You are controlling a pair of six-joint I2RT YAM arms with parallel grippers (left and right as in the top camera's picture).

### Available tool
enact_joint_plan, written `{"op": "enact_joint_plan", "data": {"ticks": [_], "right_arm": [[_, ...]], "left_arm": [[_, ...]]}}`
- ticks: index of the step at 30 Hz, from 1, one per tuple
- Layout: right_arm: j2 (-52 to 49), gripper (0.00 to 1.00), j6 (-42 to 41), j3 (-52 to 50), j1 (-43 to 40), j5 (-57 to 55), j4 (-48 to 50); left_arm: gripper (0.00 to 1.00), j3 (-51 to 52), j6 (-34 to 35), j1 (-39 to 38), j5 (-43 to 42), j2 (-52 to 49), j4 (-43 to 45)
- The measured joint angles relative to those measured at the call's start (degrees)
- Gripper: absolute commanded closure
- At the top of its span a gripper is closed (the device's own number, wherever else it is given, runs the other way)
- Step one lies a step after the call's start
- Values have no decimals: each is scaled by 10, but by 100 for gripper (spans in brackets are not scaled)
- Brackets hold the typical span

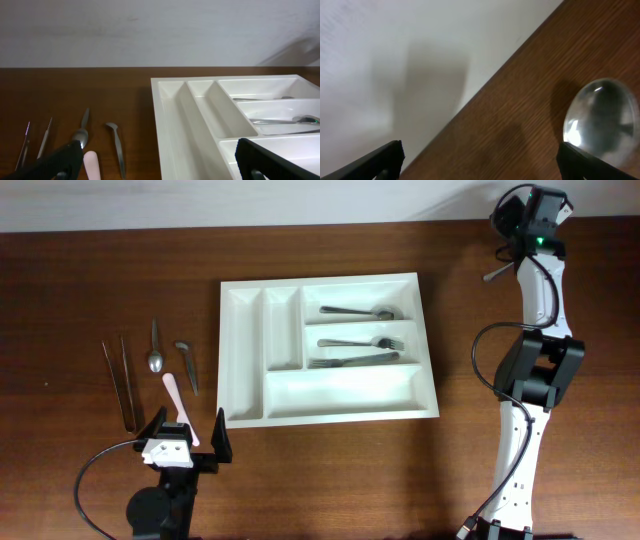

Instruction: Pack container

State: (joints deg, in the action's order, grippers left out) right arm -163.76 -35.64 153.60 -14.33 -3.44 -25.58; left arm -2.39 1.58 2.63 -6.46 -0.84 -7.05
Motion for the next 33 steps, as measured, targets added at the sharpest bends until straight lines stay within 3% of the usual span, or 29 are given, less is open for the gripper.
{"op": "enact_joint_plan", "data": {"ticks": [20,33], "right_arm": [[-17,1,-80,11,-3,11,-59],[8,1,-107,21,-4,-76,-225]], "left_arm": [[1,0,0,0,0,0,0],[1,0,0,0,0,0,0]]}}
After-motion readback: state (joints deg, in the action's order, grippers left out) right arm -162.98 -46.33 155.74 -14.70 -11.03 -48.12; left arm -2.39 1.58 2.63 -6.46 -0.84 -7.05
